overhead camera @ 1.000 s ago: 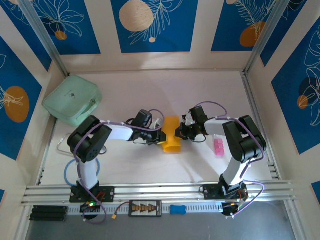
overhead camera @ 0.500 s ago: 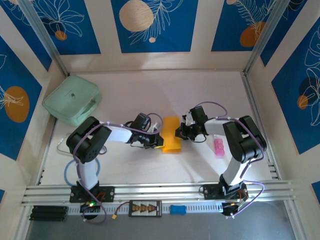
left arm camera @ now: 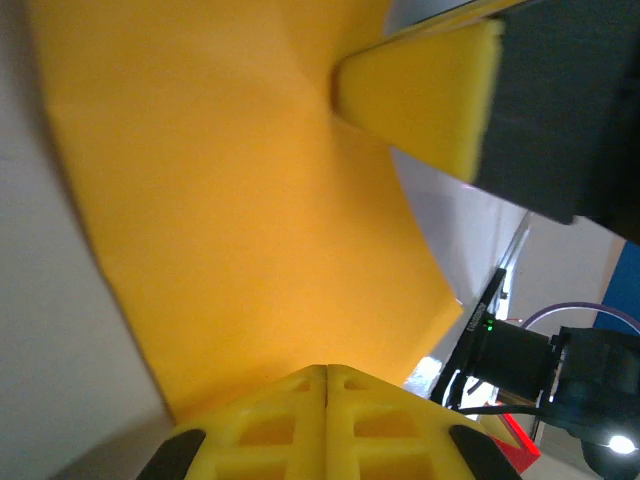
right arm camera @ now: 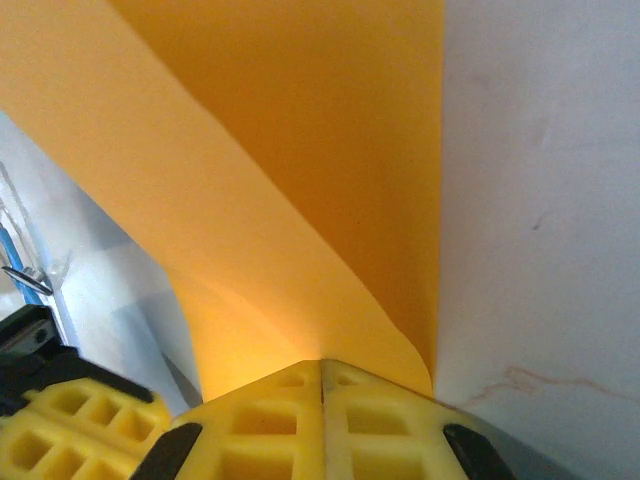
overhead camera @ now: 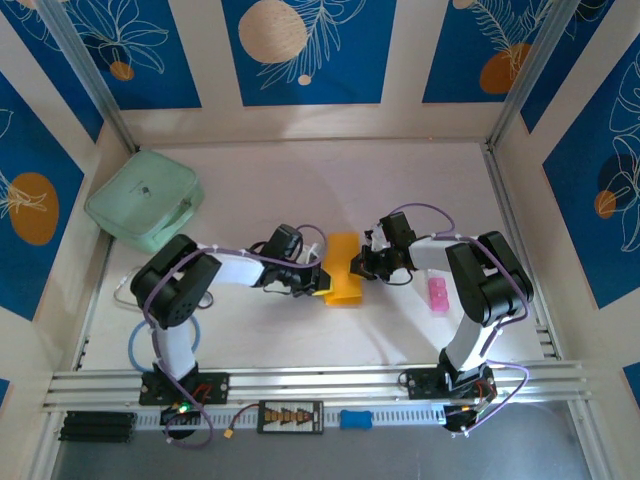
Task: Fold a paper plane with a square sheet of paper (pick it up from the middle)
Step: First fold the square sheet of paper in half at the center of the table.
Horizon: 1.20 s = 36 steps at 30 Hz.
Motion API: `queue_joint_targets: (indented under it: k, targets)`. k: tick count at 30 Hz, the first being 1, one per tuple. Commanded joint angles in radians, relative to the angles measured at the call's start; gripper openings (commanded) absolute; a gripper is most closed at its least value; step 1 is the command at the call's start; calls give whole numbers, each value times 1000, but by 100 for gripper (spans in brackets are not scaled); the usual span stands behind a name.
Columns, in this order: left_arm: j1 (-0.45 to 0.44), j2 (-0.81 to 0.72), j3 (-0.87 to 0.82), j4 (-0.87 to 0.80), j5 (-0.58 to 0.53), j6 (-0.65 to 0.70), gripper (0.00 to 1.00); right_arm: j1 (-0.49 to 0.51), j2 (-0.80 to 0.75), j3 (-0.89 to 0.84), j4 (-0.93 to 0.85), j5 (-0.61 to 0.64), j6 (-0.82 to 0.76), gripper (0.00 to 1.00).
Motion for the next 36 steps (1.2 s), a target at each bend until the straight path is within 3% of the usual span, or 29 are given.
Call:
queue_joint_targets:
  k: [1,7,19,26,32,36]
  targets:
    - [-11,43,-5,-54,26,35,0,-8,30,-46,-115,101,1,0]
    - [-12,10,-24,-210,-35,127,0,-7,35,-41,-120,102,4,0]
    - [-30,-58,-12,-329,-58,235,0,-11,29,-53,-117,105,9,0]
    - [-67,-81,31,-434,-149,296,0,-10,28,-55,-116,104,9,0]
    - [-69,-183,11,-379,-212,251,0,-10,25,-55,-116,101,9,0]
    - [-66,-155,30,-262,-169,183,0,-11,25,-55,-115,99,9,0]
